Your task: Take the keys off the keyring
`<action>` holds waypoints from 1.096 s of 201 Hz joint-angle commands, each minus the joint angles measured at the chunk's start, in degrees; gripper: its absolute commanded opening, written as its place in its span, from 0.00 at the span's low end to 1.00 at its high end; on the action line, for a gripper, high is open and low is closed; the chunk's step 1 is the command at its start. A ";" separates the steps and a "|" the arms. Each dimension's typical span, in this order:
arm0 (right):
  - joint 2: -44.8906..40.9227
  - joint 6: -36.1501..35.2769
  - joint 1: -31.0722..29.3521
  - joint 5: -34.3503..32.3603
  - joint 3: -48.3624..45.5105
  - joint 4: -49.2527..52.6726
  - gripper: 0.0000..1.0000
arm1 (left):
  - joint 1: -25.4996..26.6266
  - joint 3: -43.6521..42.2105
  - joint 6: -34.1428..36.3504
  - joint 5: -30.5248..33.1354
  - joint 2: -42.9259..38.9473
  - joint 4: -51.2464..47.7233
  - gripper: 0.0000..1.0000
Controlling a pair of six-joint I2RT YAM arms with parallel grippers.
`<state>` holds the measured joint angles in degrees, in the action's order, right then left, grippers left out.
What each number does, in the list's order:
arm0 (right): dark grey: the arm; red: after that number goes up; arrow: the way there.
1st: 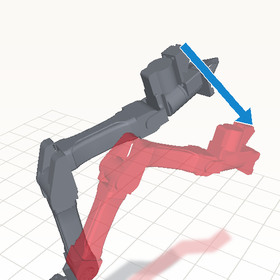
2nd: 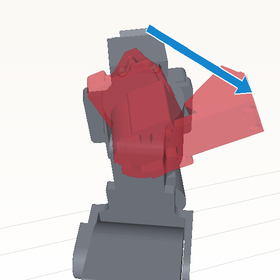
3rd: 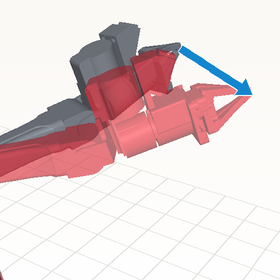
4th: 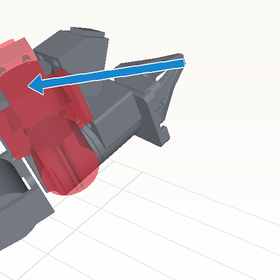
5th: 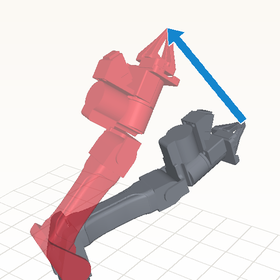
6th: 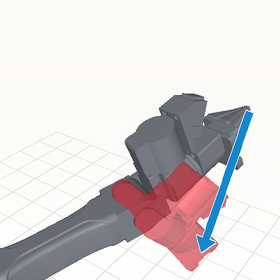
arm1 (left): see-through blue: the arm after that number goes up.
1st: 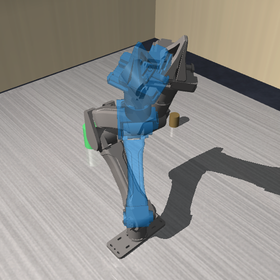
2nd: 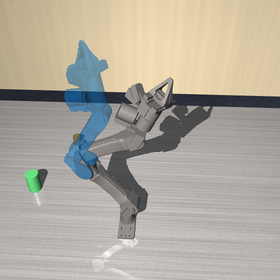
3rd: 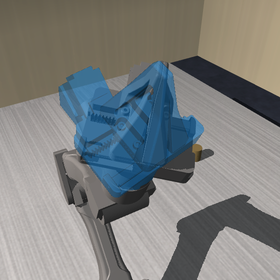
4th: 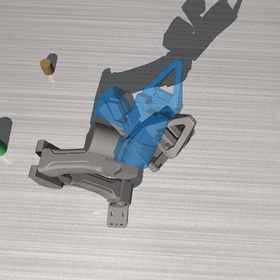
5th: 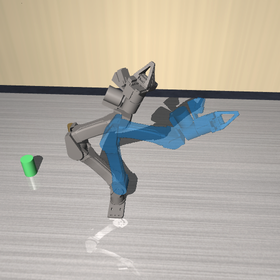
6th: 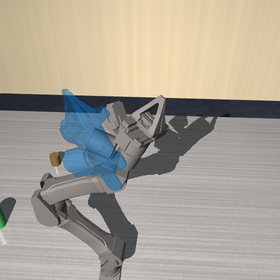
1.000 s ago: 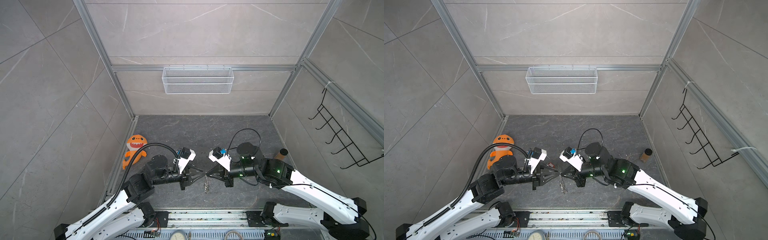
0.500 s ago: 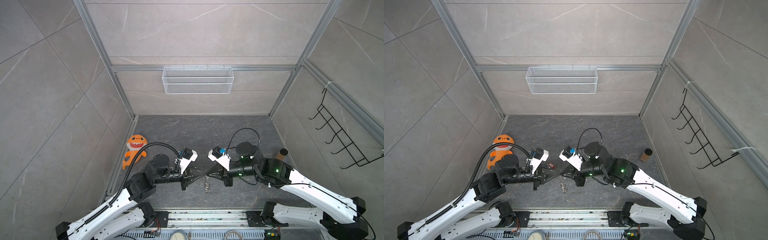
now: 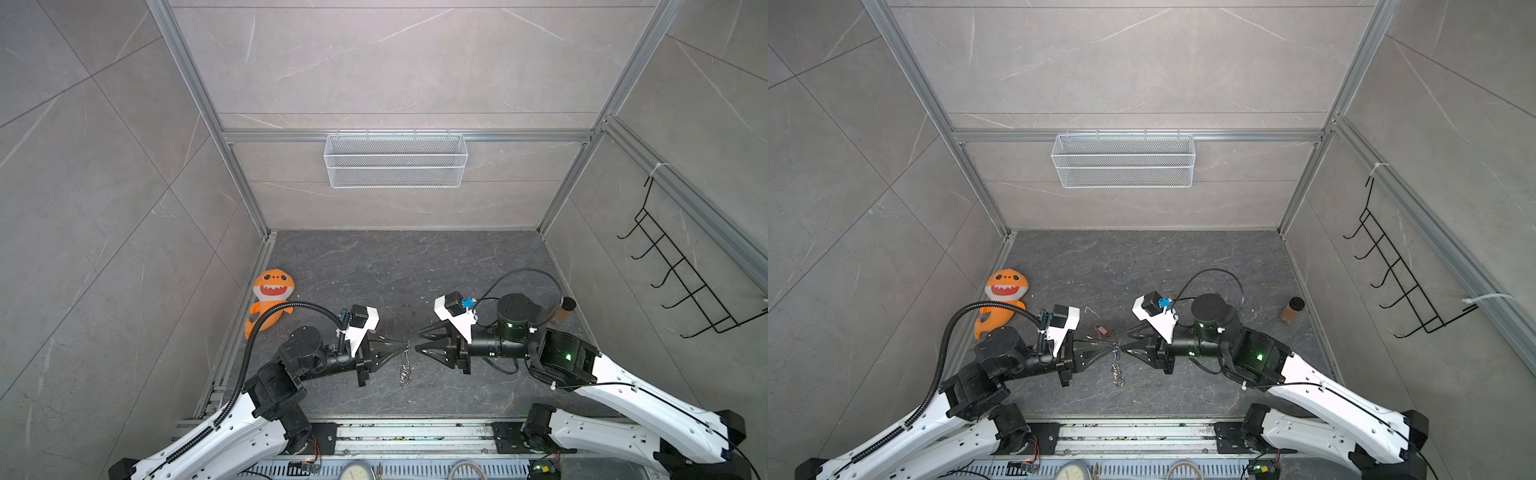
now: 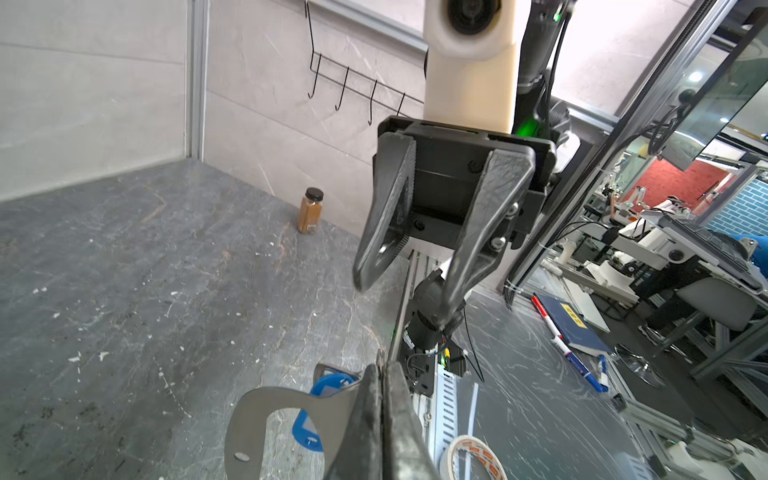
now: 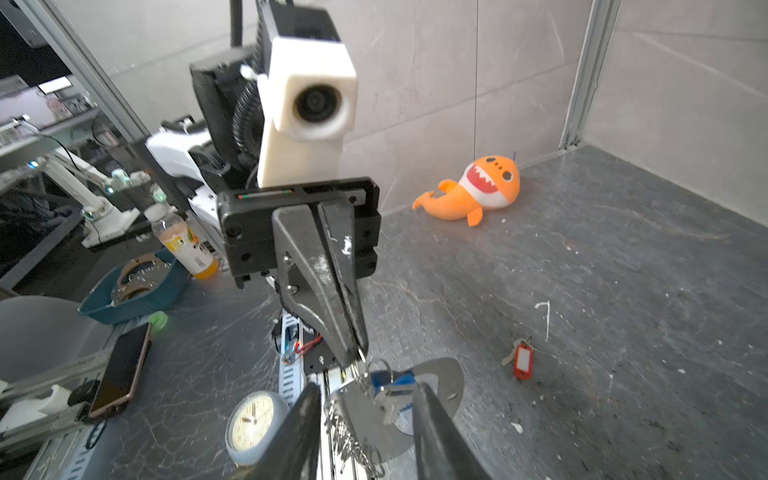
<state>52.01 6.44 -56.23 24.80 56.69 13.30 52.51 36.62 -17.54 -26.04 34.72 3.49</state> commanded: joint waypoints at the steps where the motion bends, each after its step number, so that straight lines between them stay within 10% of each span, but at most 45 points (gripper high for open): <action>1: -1.35 2.88 -0.05 0.58 -2.90 -10.50 0.40 | 0.25 0.27 -0.46 1.32 -1.14 9.23 0.00; 100: 2.91 5.95 -0.11 6.79 -3.91 -16.33 0.38 | 0.23 -0.80 -2.36 0.91 -1.28 15.06 0.00; 220: 3.92 6.66 -0.11 7.16 -4.48 -16.96 0.05 | 0.27 -0.85 -2.76 0.80 -1.54 14.97 0.00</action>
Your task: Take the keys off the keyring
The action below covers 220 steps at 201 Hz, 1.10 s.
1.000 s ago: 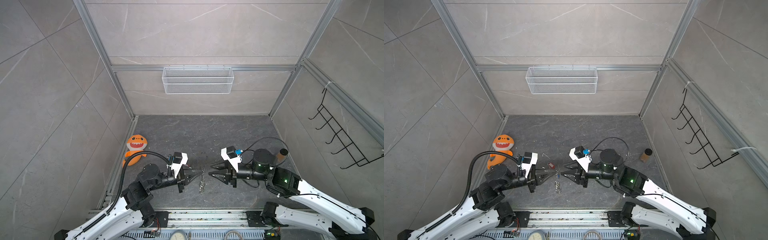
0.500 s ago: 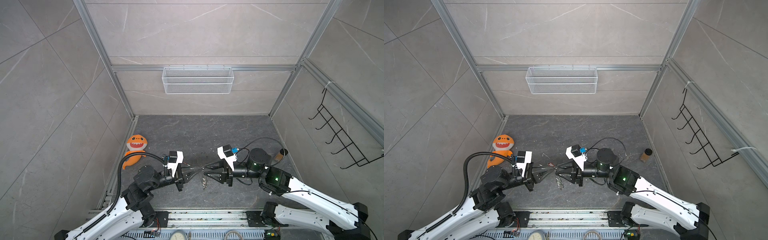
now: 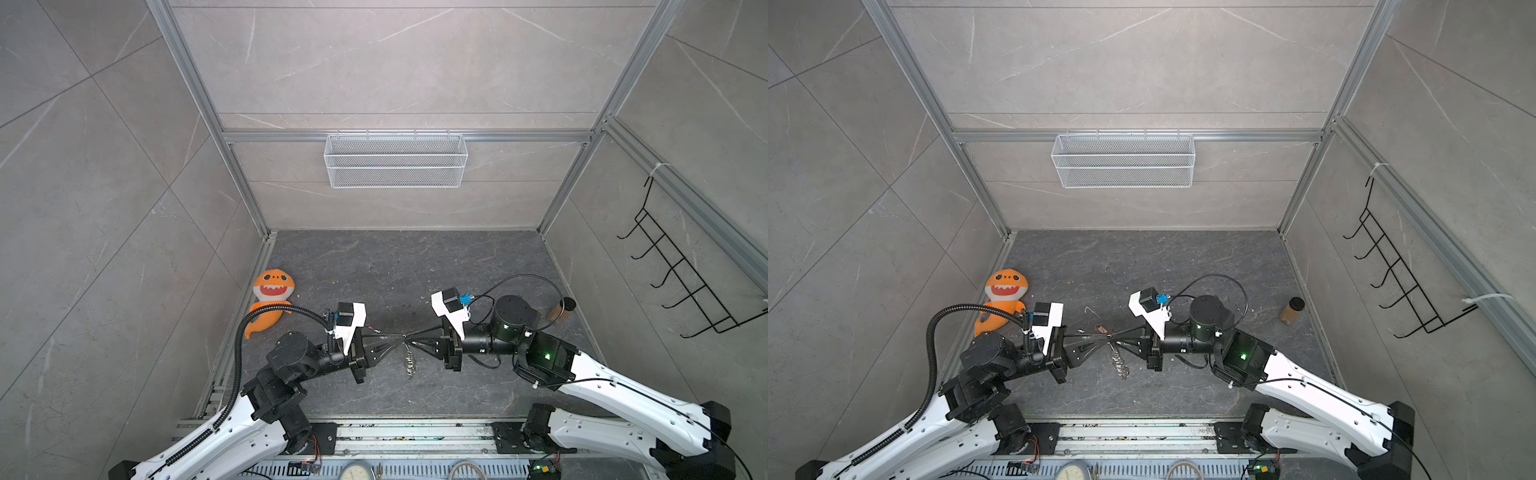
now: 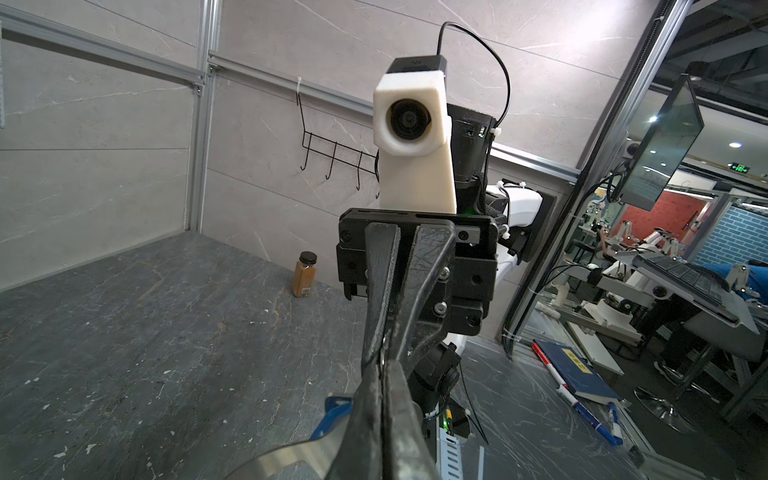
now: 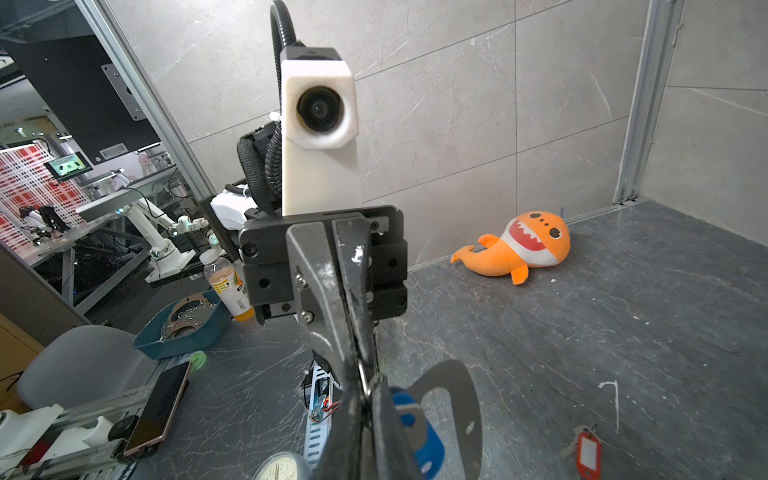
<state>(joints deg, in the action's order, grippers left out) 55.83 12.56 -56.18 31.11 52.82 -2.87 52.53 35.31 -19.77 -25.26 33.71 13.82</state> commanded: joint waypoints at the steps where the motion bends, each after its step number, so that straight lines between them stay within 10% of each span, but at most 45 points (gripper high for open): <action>1: 0.08 0.54 -0.15 0.82 -0.61 -0.76 0.05 | 0.22 0.46 -0.53 0.02 -0.51 4.63 0.00; 43: -0.35 0.09 -0.15 -1.04 0.27 2.34 0.00 | 0.21 1.99 -1.14 -0.71 0.21 2.29 0.00; 78: 0.57 -3.37 -0.16 -3.99 4.66 14.18 0.00 | 0.22 4.61 -1.04 -0.38 -0.83 -5.39 0.32; 220: 3.10 -8.25 -0.18 -5.81 11.78 27.93 0.00 | 0.21 25.64 4.38 -4.60 13.37 -44.45 0.32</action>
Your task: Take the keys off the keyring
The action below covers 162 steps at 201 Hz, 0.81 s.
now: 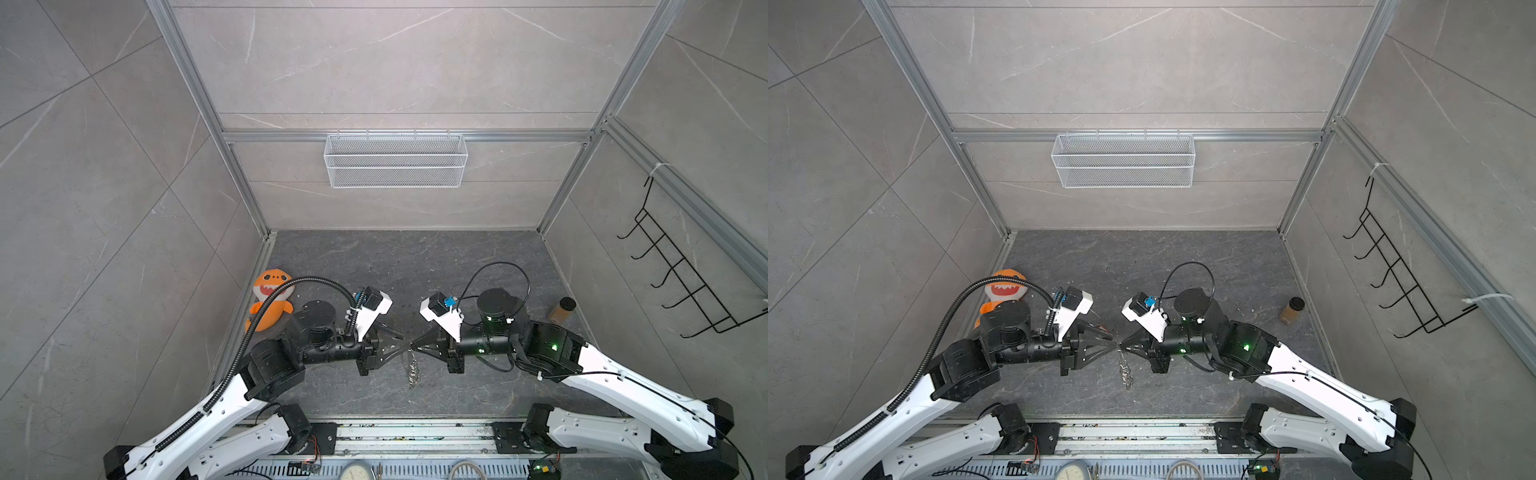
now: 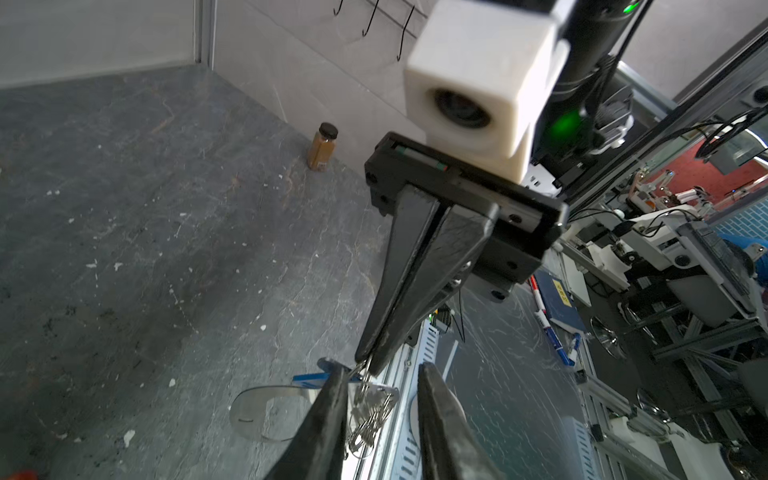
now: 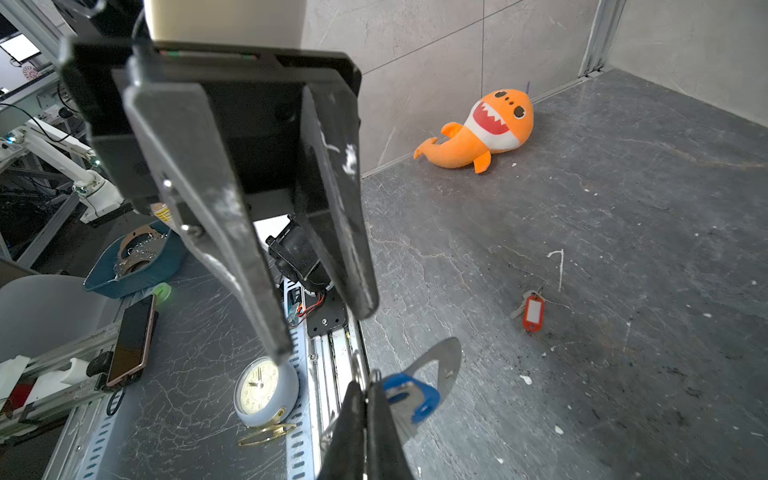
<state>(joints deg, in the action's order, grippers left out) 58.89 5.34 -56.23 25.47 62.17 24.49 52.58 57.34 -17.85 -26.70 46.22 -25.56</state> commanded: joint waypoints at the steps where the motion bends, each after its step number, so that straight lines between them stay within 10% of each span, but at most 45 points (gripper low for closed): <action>1: 0.06 -1.04 -0.12 -0.16 2.42 0.56 0.00 | 0.16 3.77 2.46 -3.22 1.01 -5.09 0.32; 162: 0.87 -0.58 -0.11 1.86 2.78 -0.41 0.00 | 0.12 5.57 5.12 -0.25 4.25 -6.83 0.23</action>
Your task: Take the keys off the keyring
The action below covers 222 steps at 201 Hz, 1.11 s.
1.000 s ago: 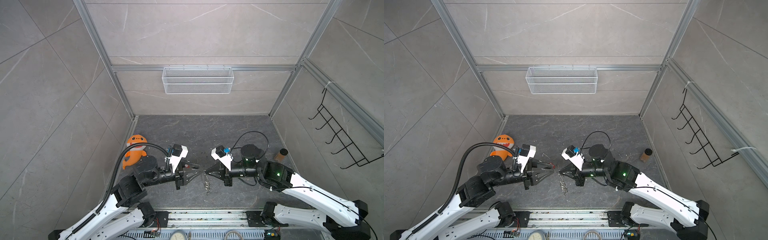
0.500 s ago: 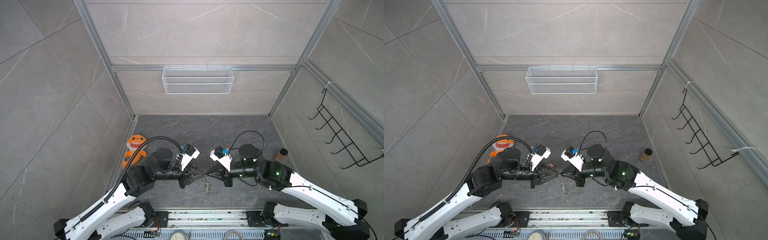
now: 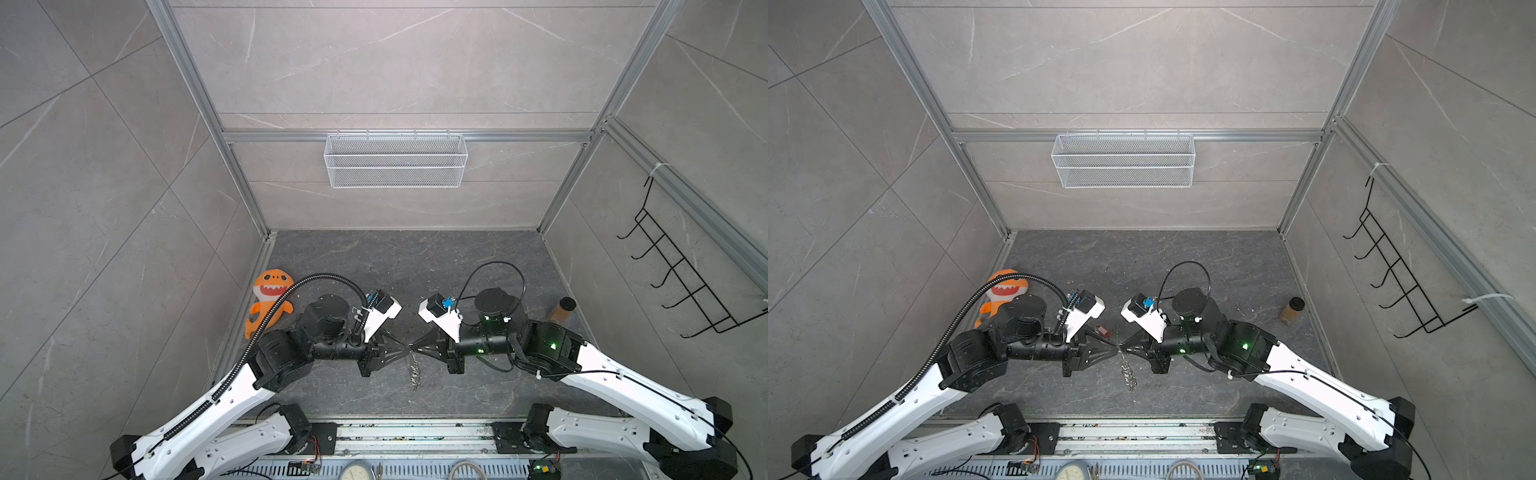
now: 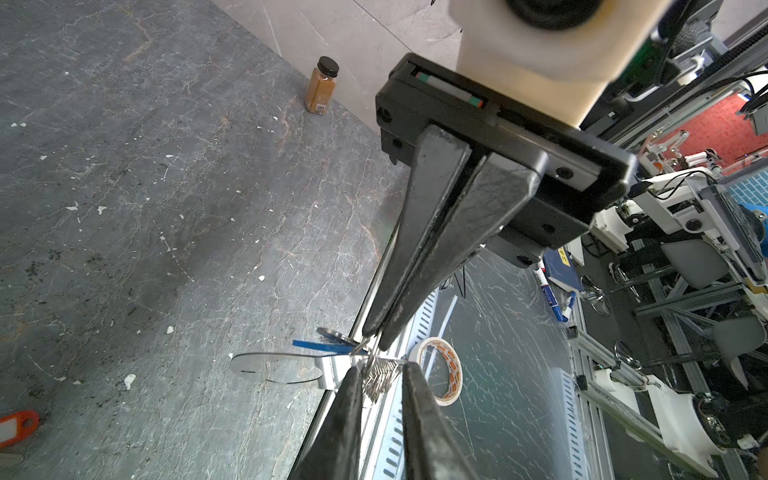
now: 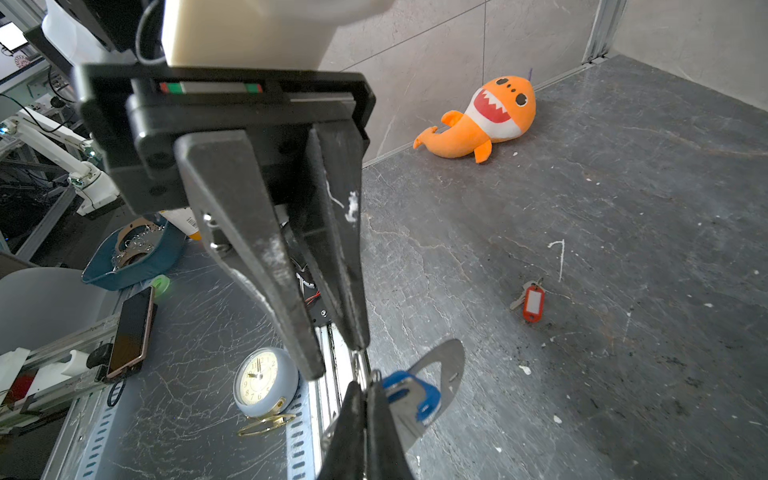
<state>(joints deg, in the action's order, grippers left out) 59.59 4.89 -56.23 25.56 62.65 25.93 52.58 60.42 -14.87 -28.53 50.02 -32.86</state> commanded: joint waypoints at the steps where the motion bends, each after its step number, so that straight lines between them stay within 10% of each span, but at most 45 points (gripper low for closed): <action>1: 0.17 -0.13 -0.11 1.77 2.30 -1.90 0.00 | 0.10 2.50 2.18 1.75 0.48 0.45 0.23; 112: -0.09 0.06 -0.12 1.95 2.06 -2.55 0.00 | 0.08 1.61 2.32 -1.36 0.15 2.11 0.29; 222: -0.09 0.68 -0.11 1.65 1.77 -3.50 0.00 | 0.07 1.02 2.18 -3.57 1.38 3.44 0.08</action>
<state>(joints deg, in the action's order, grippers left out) 59.64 4.93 -56.23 26.37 62.74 25.52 52.51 61.06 -13.39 -30.06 51.42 -32.60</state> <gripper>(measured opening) 0.050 0.094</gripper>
